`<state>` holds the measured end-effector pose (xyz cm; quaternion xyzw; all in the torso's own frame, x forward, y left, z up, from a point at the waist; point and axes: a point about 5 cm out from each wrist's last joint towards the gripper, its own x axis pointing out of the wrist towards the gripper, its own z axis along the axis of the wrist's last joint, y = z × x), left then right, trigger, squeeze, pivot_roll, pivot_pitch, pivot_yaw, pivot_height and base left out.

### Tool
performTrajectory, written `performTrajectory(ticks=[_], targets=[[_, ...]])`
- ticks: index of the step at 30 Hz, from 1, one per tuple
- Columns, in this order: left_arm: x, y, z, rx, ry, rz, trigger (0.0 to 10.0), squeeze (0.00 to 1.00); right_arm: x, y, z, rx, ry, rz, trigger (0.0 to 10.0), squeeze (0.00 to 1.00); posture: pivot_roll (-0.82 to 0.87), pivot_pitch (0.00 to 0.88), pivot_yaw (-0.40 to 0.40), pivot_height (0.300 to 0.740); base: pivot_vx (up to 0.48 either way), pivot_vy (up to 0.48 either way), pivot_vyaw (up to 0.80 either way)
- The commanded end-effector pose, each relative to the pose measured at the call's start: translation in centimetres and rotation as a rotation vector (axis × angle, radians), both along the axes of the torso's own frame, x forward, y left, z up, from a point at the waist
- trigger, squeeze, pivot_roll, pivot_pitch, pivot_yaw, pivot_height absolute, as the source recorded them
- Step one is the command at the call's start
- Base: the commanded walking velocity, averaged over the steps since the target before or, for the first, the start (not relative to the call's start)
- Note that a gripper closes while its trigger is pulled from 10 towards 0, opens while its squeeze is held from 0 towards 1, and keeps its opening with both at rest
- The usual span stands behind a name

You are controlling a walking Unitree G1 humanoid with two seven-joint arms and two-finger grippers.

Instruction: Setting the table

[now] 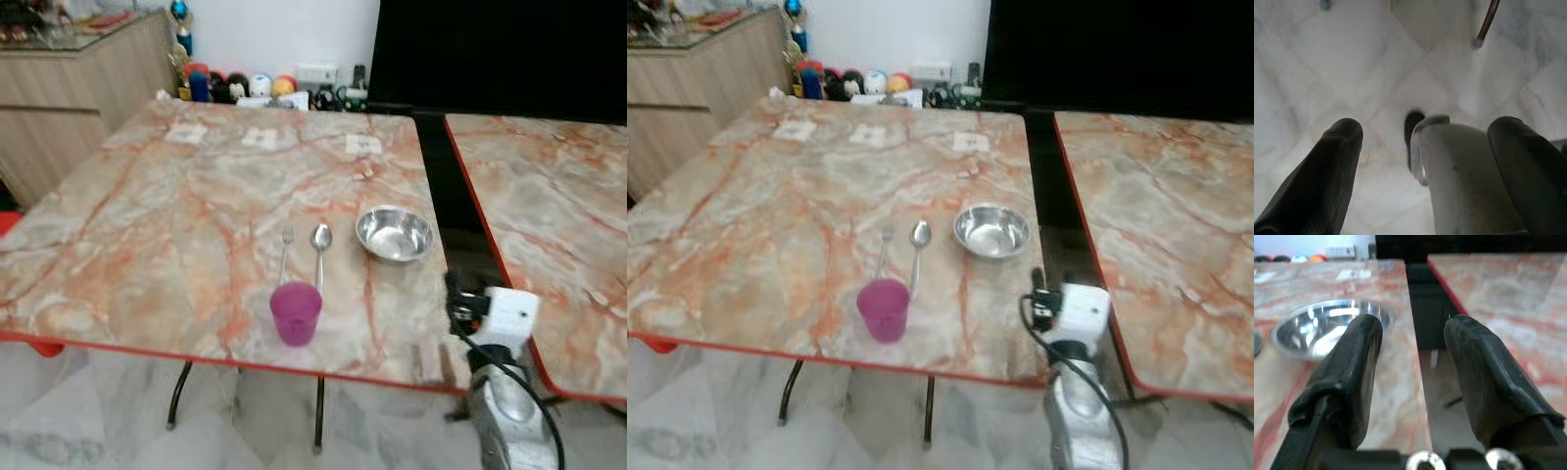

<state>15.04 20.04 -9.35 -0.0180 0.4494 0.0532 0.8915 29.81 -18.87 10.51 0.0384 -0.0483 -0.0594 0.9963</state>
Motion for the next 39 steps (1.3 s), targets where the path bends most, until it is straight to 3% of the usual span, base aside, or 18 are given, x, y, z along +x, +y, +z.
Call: performTrajectory(ticks=[1, 14, 17, 20, 24, 27, 31, 39], targets=[[-1.1, 0.6, -0.4, 0.018, 0.044, -0.007, 10.0, 0.0, 0.1, 0.4, 0.3, 0.012, -0.01, 0.005, 10.0, 0.0, -0.01, 0.077, -0.054, 0.74, 0.262, 0.0, 0.0], [-1.2, 0.6, -0.4, 0.022, 0.045, -0.021, 10.0, 0.0, 0.8, 1.0, 0.8, 0.021, -0.029, 0.022, 10.0, 0.0, -0.01, 0.078, -0.058, 0.74, 0.224, 0.0, 0.0], [-1.5, 0.6, -0.4, 0.026, 0.045, -0.024, 10.0, 0.0, 1.1, 1.1, 1.0, 0.05, -0.028, 0.028, 10.0, 0.0, -0.01, 0.079, -0.059, 0.74, 0.0, 0.0, 0.0], [-2.1, 0.6, -0.6, 0.023, 0.053, -0.023, 10.0, 0.0, 1.7, 0.8, 1.5, 0.143, -0.023, -0.001, 10.0, 0.0, -0.01, 0.079, -0.059, 0.74, 0.0, 0.0, 0.0], [-2.2, 0.6, -0.7, 0.023, 0.055, -0.024, 10.0, 0.0, 2.0, 0.6, 1.6, 0.168, -0.013, -0.019, 10.0, 0.0, -0.01, 0.082, -0.057, 0.74, 0.0, 0.0, 0.0], [-2.2, 0.5, -0.7, 0.029, 0.059, -0.031, 10.0, 0.0, 2.8, 0.4, 1.9, 0.254, 0.012, -0.047, 10.0, 0.0, -0.01, 0.082, -0.056, 0.74, 0.0, 0.0, 0.0], [-1.7, 0.4, -0.6, 0.028, 0.055, -0.034, 10.0, 0.0, 3.7, 1.2, 1.7, 0.233, 0.088, -0.019, 10.0, 0.0, 0.0, 0.084, -0.054, 0.74, 0.0, 0.0, 0.0], [-1.3, 0.0, -0.5, 0.027, 0.05, -0.042, 10.0, 0.0, 4.8, 1.0, 1.2, 0.341, 0.189, -0.072, 10.0, 0.0, 0.0, 0.087, -0.051, 0.74, 0.0, 0.0, 0.0]])
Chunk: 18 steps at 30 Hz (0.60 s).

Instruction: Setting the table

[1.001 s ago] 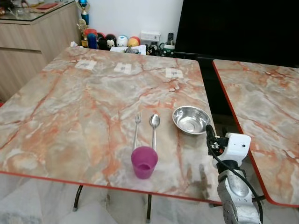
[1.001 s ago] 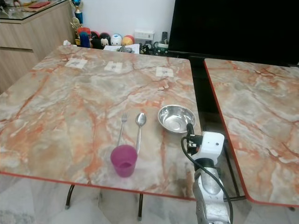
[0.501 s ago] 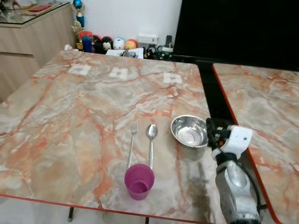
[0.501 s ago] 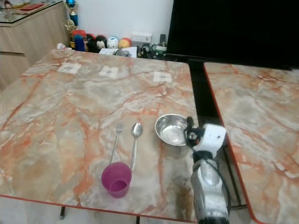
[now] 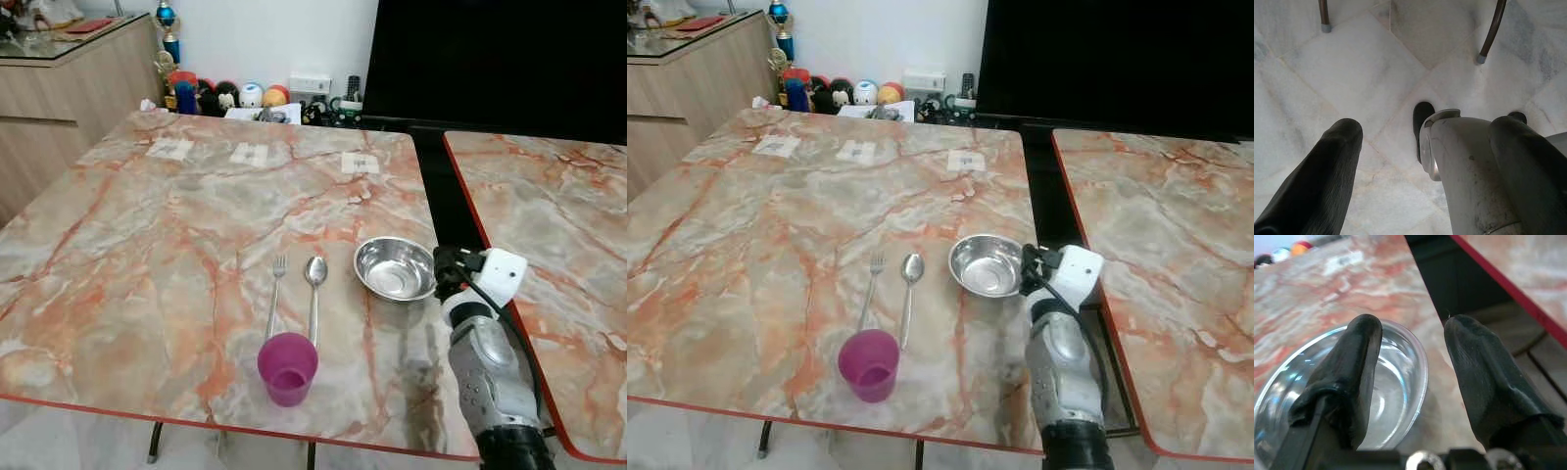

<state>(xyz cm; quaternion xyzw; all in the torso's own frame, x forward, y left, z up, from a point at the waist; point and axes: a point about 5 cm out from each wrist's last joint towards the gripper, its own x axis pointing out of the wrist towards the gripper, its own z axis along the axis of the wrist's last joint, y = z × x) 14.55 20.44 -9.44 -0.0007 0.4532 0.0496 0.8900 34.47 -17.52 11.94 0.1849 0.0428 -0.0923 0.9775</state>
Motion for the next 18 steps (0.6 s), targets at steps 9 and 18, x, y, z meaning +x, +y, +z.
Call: performTrajectory(ticks=[9, 18], targets=[[-1.1, -0.6, -0.5, 0.001, 0.047, -0.03, 10.0, 0.0, 0.2, -0.3, -1.2, 0.094, 0.115, -0.012, 10.0, 0.0, 0.0, 0.089, -0.048, 0.74, 0.0, 0.0, 0.0], [-0.9, -1.4, -0.6, -0.002, 0.046, -0.043, 10.0, 0.0, 0.9, 0.6, -1.5, 0.141, 0.137, 0.024, 10.0, 0.0, 0.01, 0.091, -0.046, 0.74, 0.0, 0.0, 0.0]])
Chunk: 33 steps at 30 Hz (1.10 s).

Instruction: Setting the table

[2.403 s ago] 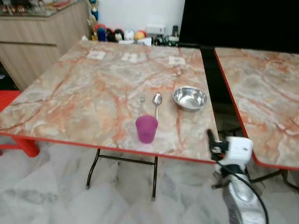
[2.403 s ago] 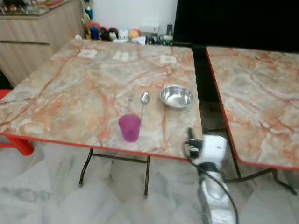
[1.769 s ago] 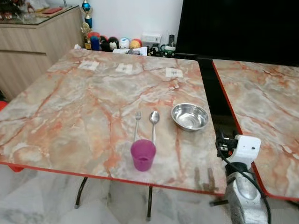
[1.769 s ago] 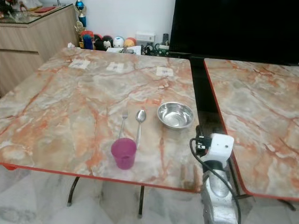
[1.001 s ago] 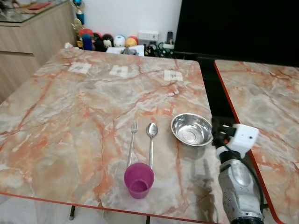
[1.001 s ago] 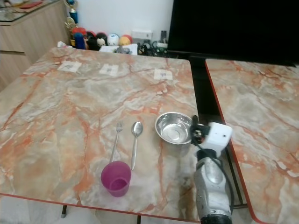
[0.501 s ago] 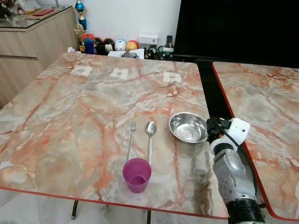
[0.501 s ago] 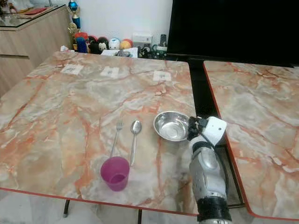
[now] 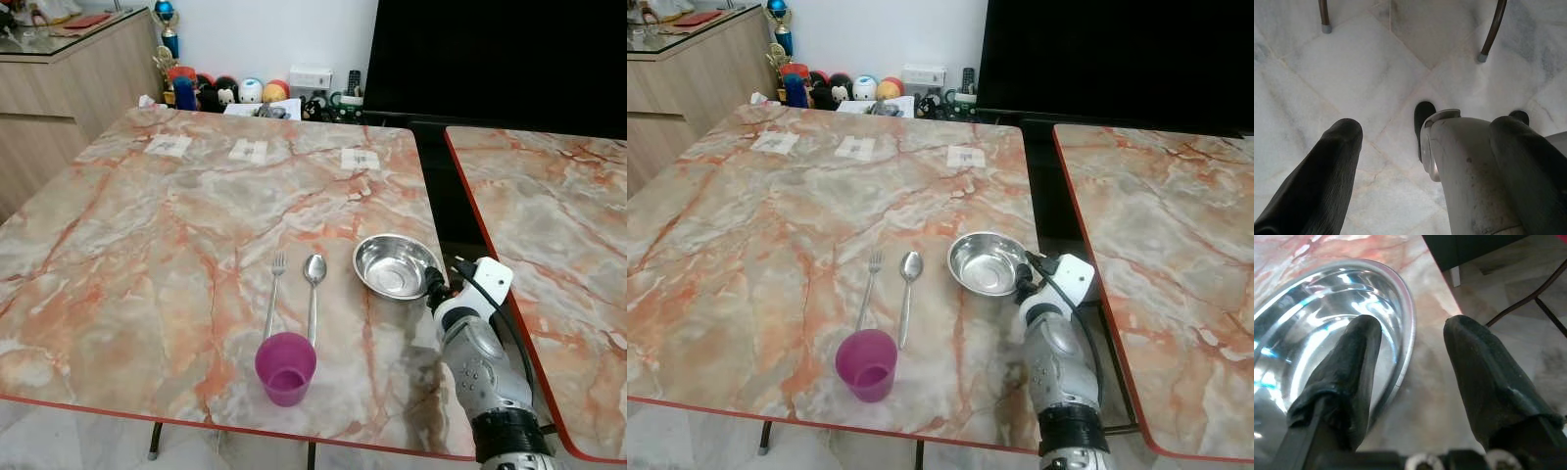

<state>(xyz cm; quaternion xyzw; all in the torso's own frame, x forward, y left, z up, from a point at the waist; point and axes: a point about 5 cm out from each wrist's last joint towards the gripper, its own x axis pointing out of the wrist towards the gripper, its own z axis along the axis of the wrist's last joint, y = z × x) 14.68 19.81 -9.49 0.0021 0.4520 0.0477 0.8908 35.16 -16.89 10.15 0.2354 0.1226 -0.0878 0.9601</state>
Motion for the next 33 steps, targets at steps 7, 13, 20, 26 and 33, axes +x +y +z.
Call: performTrajectory(ticks=[7, 13, 20, 26, 33], targets=[[-0.7, -2.1, -0.6, -0.012, 0.046, -0.053, 10.0, 0.0, 0.5, 0.4, 0.2, 0.052, 0.009, 0.011, 10.0, 0.0, 0.01, 0.09, -0.044, 0.74, 0.0, 0.0, 0.0], [0.1, -3.3, -0.4, -0.019, 0.035, -0.068, 10.0, 0.0, 0.6, 0.4, -0.1, 0.068, 0.022, 0.005, 10.0, 0.0, 0.02, 0.092, -0.044, 0.74, 0.0, 0.0, 0.0], [2.0, -5.6, 0.2, -0.029, 0.008, -0.1, 10.0, 0.0, 0.4, 0.7, -0.9, 0.095, 0.06, 0.025, 10.0, 0.0, 0.02, 0.092, -0.045, 0.74, 0.0, 0.0, 0.0], [2.2, -6.3, 0.3, -0.03, 0.005, -0.107, 10.0, 0.0, 0.4, 1.1, -1.0, 0.094, 0.064, 0.04, 0.0, 0.0, 0.02, 0.09, -0.045, 0.74, 0.0, 0.0, 0.0], [1.9, -5.0, 0.1, -0.021, 0.013, -0.099, 10.0, 0.0, 0.4, 1.1, -1.2, 0.094, 0.077, 0.043, 10.0, 0.0, 0.02, 0.09, -0.045, 0.74, 0.0, 0.0, 0.0]])
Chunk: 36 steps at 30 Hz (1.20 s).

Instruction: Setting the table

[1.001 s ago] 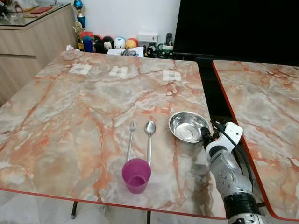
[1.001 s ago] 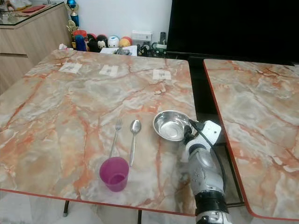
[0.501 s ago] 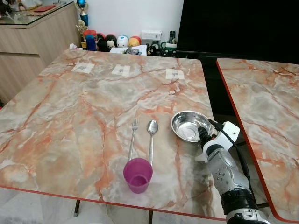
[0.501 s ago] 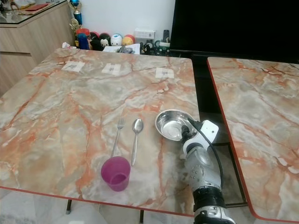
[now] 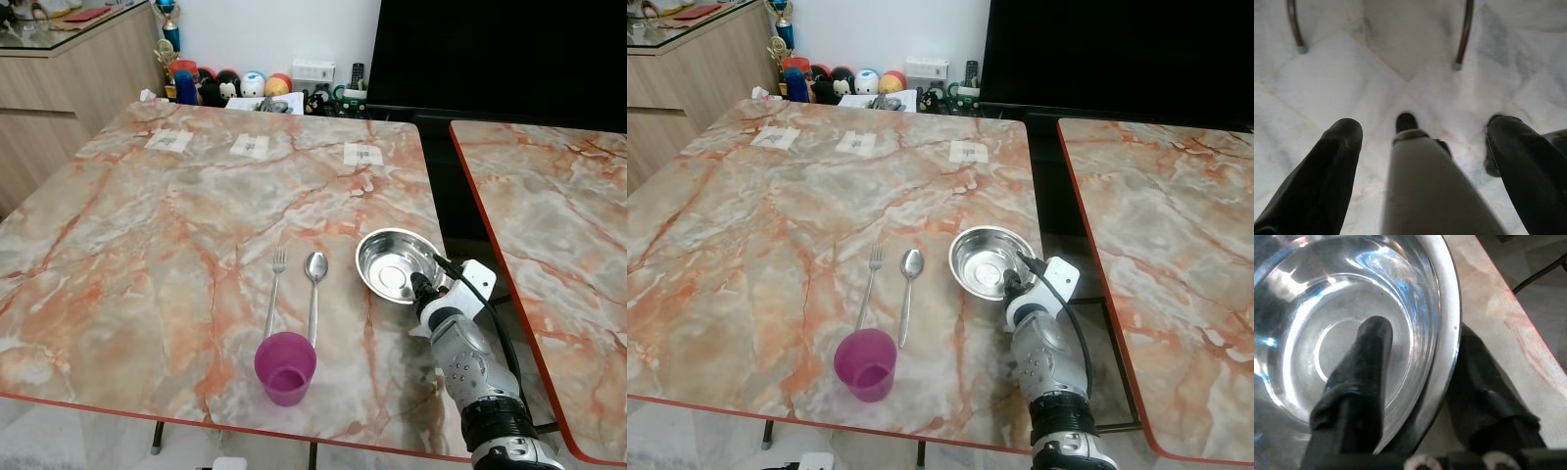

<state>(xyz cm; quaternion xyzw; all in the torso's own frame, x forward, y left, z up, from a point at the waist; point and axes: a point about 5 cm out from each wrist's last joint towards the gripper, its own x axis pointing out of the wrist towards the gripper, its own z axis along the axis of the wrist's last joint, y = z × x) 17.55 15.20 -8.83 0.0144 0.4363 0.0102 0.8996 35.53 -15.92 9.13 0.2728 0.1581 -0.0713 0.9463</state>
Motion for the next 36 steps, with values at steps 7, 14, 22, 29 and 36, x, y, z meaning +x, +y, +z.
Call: performTrajectory(ticks=[7, 14, 22, 29, 36], targets=[[-1.0, -0.2, -0.5, -0.005, 0.049, -0.021, 10.0, 0.0, 0.1, 0.4, -0.2, 0.028, 0.007, 0.007, 0.0, 0.0, 0.02, 0.09, -0.045, 0.74, 0.0, 0.0, 0.0], [-1.1, -0.2, -0.5, -0.002, 0.052, -0.03, 10.0, 0.0, 0.1, 0.6, -0.1, 0.031, 0.0, 0.012, 0.0, 0.0, 0.02, 0.088, -0.046, 0.74, 0.0, 0.0, 0.0], [-1.0, -0.2, -0.5, 0.0, 0.052, -0.038, 10.0, 0.0, 0.1, 0.5, 0.1, 0.025, -0.028, 0.003, 0.0, 0.0, 0.02, 0.091, -0.045, 0.74, 0.0, 0.0, 0.0], [-1.1, -0.1, -0.6, 0.005, 0.054, -0.046, 10.0, 0.0, -0.1, -0.6, 1.0, -0.018, -0.112, -0.057, 0.0, 0.0, 0.02, 0.093, -0.047, 0.74, 0.0, 0.0, 0.0], [-1.2, 0.0, -0.6, 0.018, 0.056, -0.051, 10.0, 0.0, -2.1, -2.8, 1.9, -0.083, -0.264, -0.167, 0.0, 0.0, 0.02, 0.094, -0.047, 0.74, 0.0, 0.0, 0.0]])
